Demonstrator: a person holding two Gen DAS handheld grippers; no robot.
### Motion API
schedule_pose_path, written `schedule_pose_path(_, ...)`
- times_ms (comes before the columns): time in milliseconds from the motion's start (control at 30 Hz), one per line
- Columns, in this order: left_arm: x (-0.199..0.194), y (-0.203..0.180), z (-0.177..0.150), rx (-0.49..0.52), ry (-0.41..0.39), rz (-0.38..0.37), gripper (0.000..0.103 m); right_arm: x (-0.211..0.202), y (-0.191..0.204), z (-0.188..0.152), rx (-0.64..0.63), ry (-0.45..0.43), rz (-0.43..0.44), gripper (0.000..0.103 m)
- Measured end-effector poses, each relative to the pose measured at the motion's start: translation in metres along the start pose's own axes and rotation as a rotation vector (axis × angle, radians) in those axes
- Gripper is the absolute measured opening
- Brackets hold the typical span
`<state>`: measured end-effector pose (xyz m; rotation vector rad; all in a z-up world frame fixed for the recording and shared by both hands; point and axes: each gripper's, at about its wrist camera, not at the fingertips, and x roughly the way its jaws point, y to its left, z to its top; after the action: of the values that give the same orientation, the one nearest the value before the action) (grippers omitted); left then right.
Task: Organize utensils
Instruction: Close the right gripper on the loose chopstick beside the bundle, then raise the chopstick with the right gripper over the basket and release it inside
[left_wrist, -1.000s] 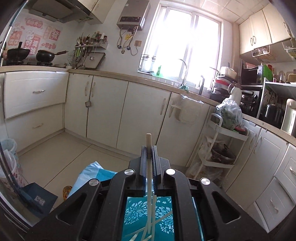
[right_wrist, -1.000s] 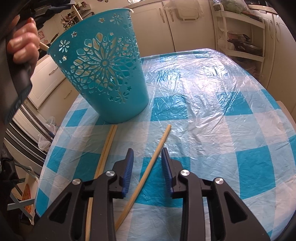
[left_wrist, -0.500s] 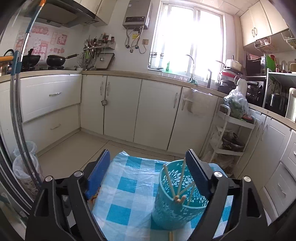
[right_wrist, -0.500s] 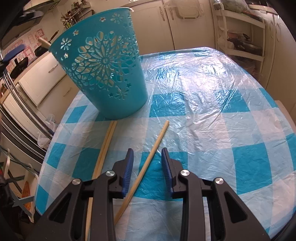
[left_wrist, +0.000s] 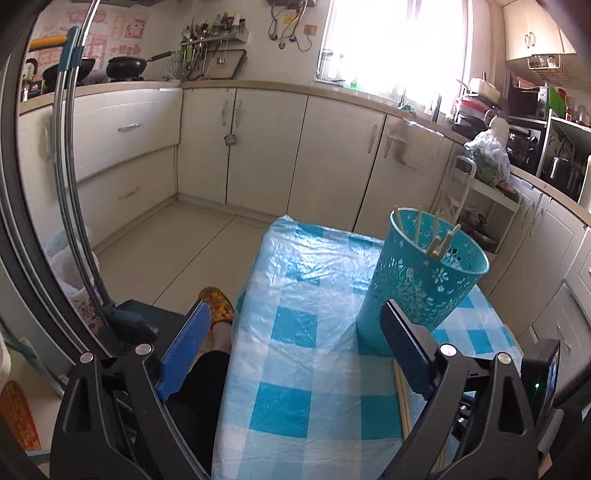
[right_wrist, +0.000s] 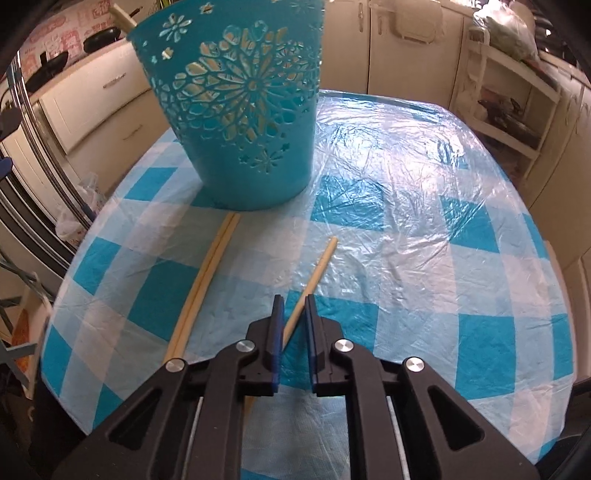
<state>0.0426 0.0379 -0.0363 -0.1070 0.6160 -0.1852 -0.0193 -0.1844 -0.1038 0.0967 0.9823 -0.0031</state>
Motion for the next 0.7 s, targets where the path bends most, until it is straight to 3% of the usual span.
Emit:
schedule_pose_path(100, 0.011, -0.001, -0.012, 0.021, 0.059, 0.007, 0.089, -0.002, 0.008, -0.001, -0.054, 0.026, 0.048, 0.01)
schedule_pose_path(400, 0.024, -0.001, -0.03, 0.037, 0.151, 0.0, 0.089, 0.001, 0.013, 0.001, -0.056, 0.045, 0.009, 0.011)
schedule_pose_path(500, 0.022, -0.004, -0.031, 0.054, 0.153, -0.002, 0.089, -0.001, 0.006, -0.001, -0.009, 0.043, 0.048, 0.006)
schedule_pose_path(700, 0.025, -0.006, -0.036, 0.06, 0.187, -0.002, 0.089, -0.022, -0.025, -0.006, 0.17, -0.006, 0.185, 0.006)
